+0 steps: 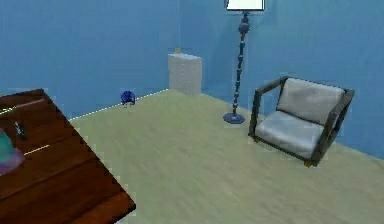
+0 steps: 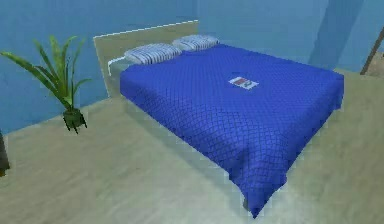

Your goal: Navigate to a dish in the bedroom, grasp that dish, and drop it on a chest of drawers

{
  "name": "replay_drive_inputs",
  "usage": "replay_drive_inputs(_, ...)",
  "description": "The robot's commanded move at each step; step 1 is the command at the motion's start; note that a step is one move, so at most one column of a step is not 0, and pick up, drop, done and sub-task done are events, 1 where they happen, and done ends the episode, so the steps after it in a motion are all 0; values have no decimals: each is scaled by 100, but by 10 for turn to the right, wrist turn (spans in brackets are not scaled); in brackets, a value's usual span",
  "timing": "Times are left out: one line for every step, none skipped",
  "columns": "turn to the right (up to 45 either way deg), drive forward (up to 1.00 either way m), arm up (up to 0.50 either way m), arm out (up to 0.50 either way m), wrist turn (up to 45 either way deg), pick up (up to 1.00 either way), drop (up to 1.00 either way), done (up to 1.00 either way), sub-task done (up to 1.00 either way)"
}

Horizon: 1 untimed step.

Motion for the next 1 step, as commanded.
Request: replay_drive_inputs(450, 0, 0, 0, 0, 0, 0, 0, 0)
